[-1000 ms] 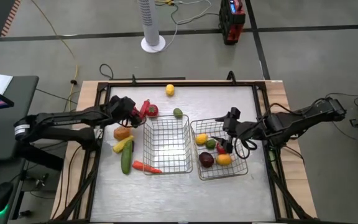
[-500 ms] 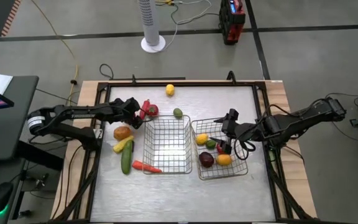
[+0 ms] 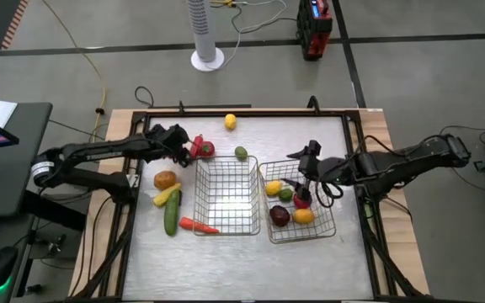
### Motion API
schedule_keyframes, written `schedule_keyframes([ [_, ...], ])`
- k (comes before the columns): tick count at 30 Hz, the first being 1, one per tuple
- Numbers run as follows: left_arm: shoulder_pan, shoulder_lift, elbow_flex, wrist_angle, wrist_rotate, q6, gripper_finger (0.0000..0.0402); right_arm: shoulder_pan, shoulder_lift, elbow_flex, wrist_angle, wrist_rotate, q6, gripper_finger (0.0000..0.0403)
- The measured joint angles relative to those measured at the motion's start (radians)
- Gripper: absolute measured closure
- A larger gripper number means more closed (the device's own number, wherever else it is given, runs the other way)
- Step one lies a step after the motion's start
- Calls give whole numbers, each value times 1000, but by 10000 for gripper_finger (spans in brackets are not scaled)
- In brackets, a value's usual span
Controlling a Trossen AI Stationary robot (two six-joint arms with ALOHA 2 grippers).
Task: Sort produce into baskets
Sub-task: Put the red bell pepper into the left wire basket, then put the cucumber into the left wire basket
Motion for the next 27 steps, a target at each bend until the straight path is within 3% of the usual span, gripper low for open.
schedule_keyframes([
  [4, 1, -54, 99, -5, -115, 41, 147, -114, 0, 0, 1, -100, -44, 14],
  [7, -19, -91, 165, 17, -112, 71, 146, -191, 0, 0, 17, -163, -84, 14],
  [10, -76, -112, 200, 70, 19, 70, 146, -240, -8, 0, 32, -181, -124, 14],
  [14, -188, -114, 195, 184, 279, 12, 146, -262, -33, 1, 41, -181, -149, 14],
  [17, -293, -84, 194, 238, 374, -36, 145, -261, -56, 1, 40, -184, -172, 14],
  [21, -431, -27, 193, 283, 351, -112, 132, -261, -94, 1, 29, -184, -181, 14],
  [27, -544, 20, 214, 260, 253, -242, 70, -243, -130, 1, 26, -184, -183, 14],
])
